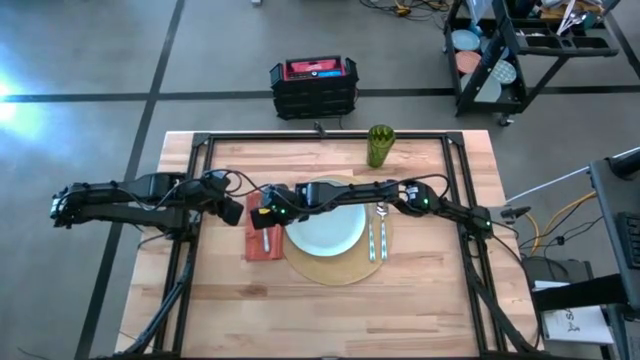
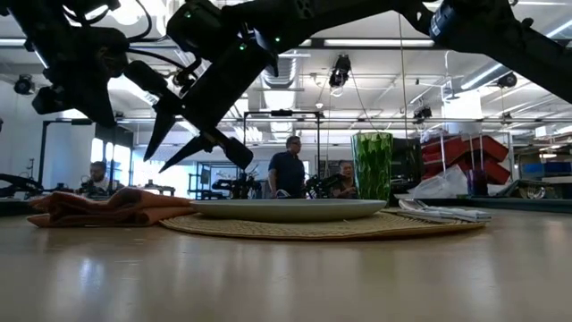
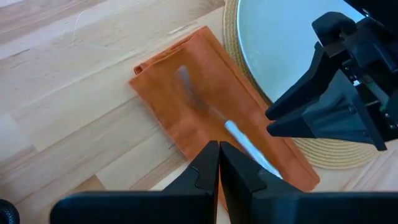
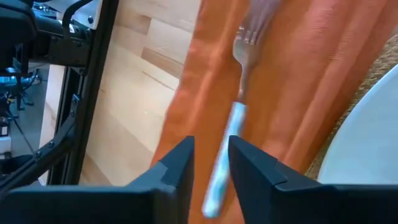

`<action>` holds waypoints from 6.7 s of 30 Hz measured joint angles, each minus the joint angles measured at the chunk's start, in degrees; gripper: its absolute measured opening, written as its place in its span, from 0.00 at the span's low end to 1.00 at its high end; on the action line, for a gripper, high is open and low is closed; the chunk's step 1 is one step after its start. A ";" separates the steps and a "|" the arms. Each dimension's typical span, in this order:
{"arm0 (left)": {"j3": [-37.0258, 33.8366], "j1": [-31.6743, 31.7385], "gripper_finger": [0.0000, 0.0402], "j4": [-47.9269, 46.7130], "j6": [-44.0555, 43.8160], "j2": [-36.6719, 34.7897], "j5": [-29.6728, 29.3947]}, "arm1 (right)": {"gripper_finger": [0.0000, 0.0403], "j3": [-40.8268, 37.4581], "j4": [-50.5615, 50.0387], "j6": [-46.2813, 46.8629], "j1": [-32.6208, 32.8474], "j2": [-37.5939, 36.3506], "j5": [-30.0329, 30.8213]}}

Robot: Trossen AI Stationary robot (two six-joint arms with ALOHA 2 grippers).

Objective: Set table place
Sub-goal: Put the blue fork on the orange table napkin, then adjust the green cup, then return to Home Position

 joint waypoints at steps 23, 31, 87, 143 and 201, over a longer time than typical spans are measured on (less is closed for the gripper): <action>0.56 -2.08 0.00 14.47 7.36 3.67 1.57 | 0.31 4.40 -40.98 -38.85 1.84 -13.44 18.27; 9.53 -1.86 0.00 13.96 17.95 19.44 -0.57 | 0.26 2.81 -56.12 -60.21 -6.55 -21.72 22.18; 26.32 -2.84 0.00 11.27 9.86 31.19 -12.02 | 0.00 -57.08 -37.86 -64.43 -23.62 -56.34 1.93; 26.20 -20.75 0.15 -0.29 23.85 6.48 -17.46 | 0.25 -66.15 -42.27 -33.23 -1.11 -115.17 13.41; -25.01 -10.50 0.00 72.66 42.57 -9.89 4.49 | 0.00 -115.01 27.24 -48.30 -0.72 -137.13 -7.54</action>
